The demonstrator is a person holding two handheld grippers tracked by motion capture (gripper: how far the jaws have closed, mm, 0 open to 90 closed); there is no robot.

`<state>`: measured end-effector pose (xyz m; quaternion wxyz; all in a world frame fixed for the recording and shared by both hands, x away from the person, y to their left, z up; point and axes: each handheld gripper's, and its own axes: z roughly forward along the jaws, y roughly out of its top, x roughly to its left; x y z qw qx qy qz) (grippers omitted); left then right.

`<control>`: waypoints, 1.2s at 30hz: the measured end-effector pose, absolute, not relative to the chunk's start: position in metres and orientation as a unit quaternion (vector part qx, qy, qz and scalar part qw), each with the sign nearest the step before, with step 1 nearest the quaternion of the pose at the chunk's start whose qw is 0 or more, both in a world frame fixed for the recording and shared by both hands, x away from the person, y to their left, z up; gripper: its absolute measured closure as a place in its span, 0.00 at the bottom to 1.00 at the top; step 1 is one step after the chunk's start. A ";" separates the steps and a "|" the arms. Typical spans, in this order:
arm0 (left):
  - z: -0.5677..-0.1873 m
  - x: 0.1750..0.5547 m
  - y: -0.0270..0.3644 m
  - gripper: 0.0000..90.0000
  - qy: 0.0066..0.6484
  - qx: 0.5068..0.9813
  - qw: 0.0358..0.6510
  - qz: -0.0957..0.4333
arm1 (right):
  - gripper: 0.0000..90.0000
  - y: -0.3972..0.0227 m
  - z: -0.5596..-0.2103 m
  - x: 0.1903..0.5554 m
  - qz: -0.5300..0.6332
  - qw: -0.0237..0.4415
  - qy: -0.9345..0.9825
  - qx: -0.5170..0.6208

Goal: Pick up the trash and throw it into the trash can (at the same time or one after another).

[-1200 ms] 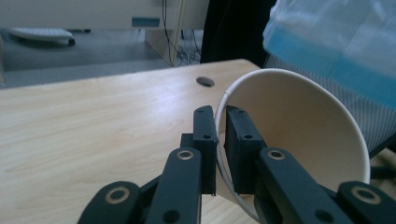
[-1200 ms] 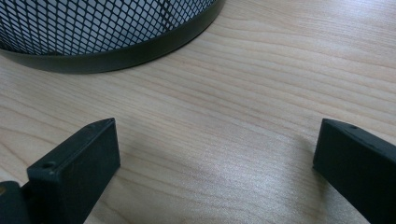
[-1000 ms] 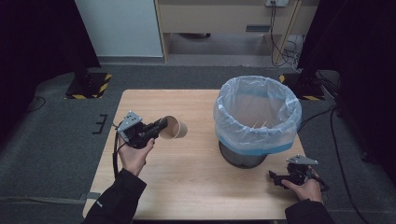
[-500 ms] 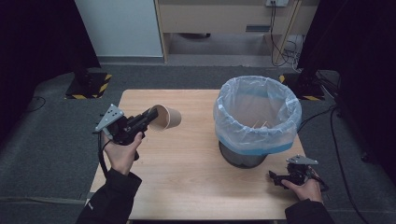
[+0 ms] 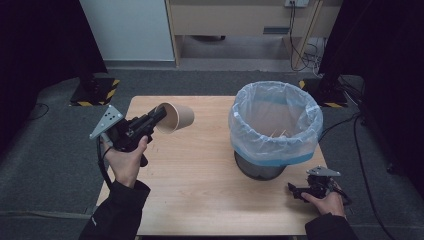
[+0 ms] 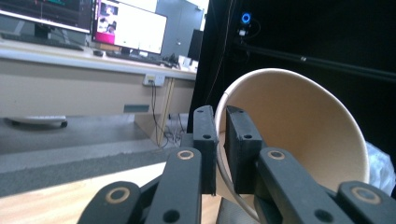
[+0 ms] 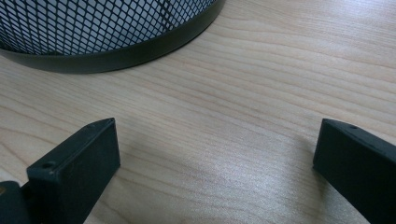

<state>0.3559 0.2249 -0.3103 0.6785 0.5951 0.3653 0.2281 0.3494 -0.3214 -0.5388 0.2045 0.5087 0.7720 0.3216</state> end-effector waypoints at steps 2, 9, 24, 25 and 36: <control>-0.305 0.357 0.222 0.92 0.362 0.594 0.681 0.229 | 0.01 -0.322 -0.539 0.350 0.321 0.205 0.773 0.507; -0.290 0.362 0.209 0.92 0.348 0.592 0.690 0.231 | 0.01 -0.322 -0.539 0.350 0.321 0.206 0.773 0.507; -0.263 0.369 0.176 0.92 0.319 0.591 0.705 0.229 | 0.01 -0.322 -0.539 0.350 0.321 0.205 0.773 0.507; -0.261 0.370 0.173 0.92 0.318 0.590 0.706 0.229 | 0.01 -0.321 -0.539 0.349 0.322 0.204 0.772 0.509; -0.247 0.376 0.150 0.92 0.302 0.590 0.713 0.227 | 0.01 -0.321 -0.539 0.349 0.322 0.204 0.772 0.509</control>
